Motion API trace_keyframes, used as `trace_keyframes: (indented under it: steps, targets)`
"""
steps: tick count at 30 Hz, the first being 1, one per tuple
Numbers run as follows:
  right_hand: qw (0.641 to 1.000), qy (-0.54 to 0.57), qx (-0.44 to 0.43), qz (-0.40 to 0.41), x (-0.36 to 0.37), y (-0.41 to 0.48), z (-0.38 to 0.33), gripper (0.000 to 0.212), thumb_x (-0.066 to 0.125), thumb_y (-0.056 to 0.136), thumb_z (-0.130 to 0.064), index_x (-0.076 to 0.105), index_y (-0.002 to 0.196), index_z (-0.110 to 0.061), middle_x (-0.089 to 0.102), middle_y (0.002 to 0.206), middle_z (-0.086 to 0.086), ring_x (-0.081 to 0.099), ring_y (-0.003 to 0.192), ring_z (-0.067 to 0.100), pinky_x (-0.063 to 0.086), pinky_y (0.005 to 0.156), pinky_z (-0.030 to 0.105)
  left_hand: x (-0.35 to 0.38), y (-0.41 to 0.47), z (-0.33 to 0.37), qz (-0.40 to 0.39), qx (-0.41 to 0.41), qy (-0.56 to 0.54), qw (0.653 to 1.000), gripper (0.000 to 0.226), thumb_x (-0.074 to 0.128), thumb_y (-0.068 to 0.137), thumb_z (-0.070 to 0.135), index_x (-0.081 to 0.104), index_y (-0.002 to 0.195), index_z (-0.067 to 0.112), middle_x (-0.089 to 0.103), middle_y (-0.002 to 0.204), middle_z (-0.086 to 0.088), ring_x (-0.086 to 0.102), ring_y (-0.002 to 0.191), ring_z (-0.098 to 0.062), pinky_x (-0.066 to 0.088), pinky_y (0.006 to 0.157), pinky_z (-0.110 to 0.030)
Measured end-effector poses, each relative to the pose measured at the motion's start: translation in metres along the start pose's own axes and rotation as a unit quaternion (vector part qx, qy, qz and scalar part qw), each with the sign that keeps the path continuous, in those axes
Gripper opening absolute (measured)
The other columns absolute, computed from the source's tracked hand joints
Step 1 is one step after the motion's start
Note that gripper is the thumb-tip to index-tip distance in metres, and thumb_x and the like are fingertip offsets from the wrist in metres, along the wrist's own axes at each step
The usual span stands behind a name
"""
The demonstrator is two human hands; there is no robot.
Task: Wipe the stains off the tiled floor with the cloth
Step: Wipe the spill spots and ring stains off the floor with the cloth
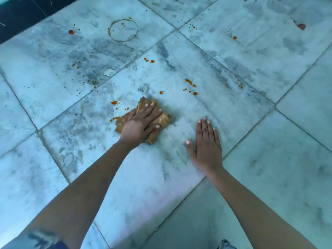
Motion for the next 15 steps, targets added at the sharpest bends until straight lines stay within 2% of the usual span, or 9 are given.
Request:
trace_keyframes:
  steps: [2,3,7,9,12,14,15]
  targets:
    - [1.000,-0.002,-0.002,0.000,-0.002,0.000,-0.001,0.070,0.029,0.091,-0.045,0.030,0.144,0.000,0.028,0.152,0.018,0.029,0.140,0.029,0.012,0.114,0.036,0.000,0.035,0.007,0.003,-0.049,-0.003,0.999,0.067,0.018,0.086,0.062,0.036,0.143,0.032,0.027,0.155,0.000,0.021,0.144,-0.019,0.012,0.114,-0.041]
    - [1.000,-0.001,-0.001,0.003,-0.003,0.000,0.000,0.070,0.029,0.091,-0.045,0.030,0.144,0.000,0.028,0.152,0.018,0.028,0.140,0.029,0.012,0.114,0.036,0.003,0.042,0.020,0.003,-0.043,0.003,0.999,0.066,0.018,0.086,0.060,0.037,0.143,0.032,0.027,0.155,-0.001,0.022,0.144,-0.020,0.011,0.114,-0.042]
    - [1.000,0.008,-0.003,0.023,-0.007,-0.003,0.001,0.071,0.032,0.091,-0.045,0.031,0.144,0.001,0.026,0.153,0.017,0.025,0.142,0.027,0.014,0.116,0.037,0.019,-0.008,0.070,0.019,0.075,0.035,0.996,0.051,0.033,0.093,0.051,0.041,0.140,0.031,0.037,0.150,-0.004,0.034,0.139,-0.022,0.021,0.113,-0.047]
    - [1.000,0.005,-0.008,0.026,-0.007,-0.003,-0.001,0.071,0.033,0.091,-0.045,0.030,0.145,0.001,0.026,0.153,0.016,0.024,0.142,0.027,0.016,0.116,0.038,0.017,-0.040,0.053,0.016,0.093,0.038,0.995,0.049,0.033,0.094,0.053,0.039,0.139,0.034,0.037,0.150,-0.002,0.033,0.138,-0.020,0.021,0.112,-0.045]
    - [1.000,0.007,-0.003,0.026,-0.005,-0.004,0.001,0.071,0.032,0.091,-0.045,0.030,0.145,0.001,0.027,0.153,0.017,0.026,0.141,0.027,0.015,0.116,0.038,-0.001,-0.027,0.008,0.049,-0.021,0.024,0.998,0.053,0.032,0.091,0.059,0.048,0.135,0.033,0.041,0.147,-0.004,0.037,0.137,-0.023,0.024,0.110,-0.045]
    - [1.000,0.007,-0.003,0.013,-0.003,-0.003,0.001,0.071,0.030,0.091,-0.045,0.029,0.145,0.001,0.026,0.153,0.017,0.026,0.141,0.027,0.014,0.116,0.037,-0.010,0.006,-0.006,0.058,-0.109,0.009,0.992,0.053,0.037,0.090,0.057,0.050,0.135,0.032,0.038,0.149,-0.005,0.033,0.139,-0.024,0.021,0.112,-0.044]
    - [1.000,0.005,-0.003,0.010,-0.003,-0.002,0.000,0.071,0.030,0.091,-0.046,0.029,0.145,0.001,0.026,0.153,0.017,0.026,0.141,0.027,0.015,0.115,0.037,-0.008,0.022,-0.003,0.048,-0.128,0.002,0.991,0.050,0.039,0.091,0.054,0.048,0.136,0.033,0.034,0.152,-0.004,0.028,0.141,-0.022,0.017,0.113,-0.043]
Point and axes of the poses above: each hand's wrist, its own y-axis towards the middle knuckle, its own x-axis out of the palm, z = x × y, the point moved 9 cm from there along y, towards the middle knuckle
